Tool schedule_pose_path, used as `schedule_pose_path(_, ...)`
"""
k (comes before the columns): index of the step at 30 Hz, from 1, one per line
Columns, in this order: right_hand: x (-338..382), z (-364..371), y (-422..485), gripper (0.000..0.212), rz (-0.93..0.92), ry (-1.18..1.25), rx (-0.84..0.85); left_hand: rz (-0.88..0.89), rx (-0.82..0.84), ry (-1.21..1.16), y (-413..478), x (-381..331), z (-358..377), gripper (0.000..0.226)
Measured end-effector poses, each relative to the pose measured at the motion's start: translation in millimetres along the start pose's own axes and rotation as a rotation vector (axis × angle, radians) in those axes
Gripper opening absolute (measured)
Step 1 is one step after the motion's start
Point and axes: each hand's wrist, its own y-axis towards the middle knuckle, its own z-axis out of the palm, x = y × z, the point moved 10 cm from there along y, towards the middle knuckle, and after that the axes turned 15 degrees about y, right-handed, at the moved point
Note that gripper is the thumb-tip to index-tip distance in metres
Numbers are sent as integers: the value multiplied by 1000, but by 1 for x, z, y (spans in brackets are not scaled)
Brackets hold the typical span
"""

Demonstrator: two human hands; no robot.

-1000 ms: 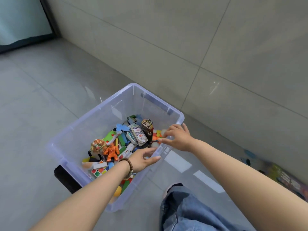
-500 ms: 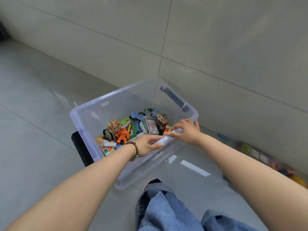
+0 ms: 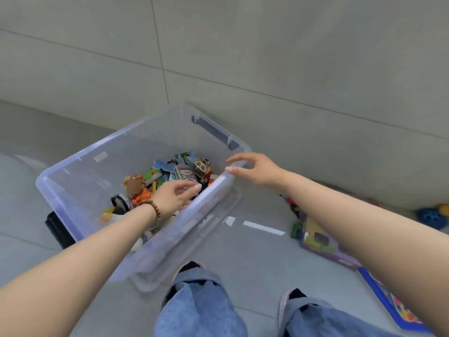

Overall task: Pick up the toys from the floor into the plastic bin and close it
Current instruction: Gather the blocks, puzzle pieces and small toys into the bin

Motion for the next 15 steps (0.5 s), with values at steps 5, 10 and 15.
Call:
schedule_pose_path(5,-53,-98,-61,33,176,128,-202,225,-106,-43,16,-117,3,30)
schedule_pose_path(10,-162,-162,-133,47,444,35,-254,277,95,41,40,-166,108,29)
schedule_pose_path(15,-256,-172,-162,51,579,195,-355,67,630,398,54,-119,255,69)
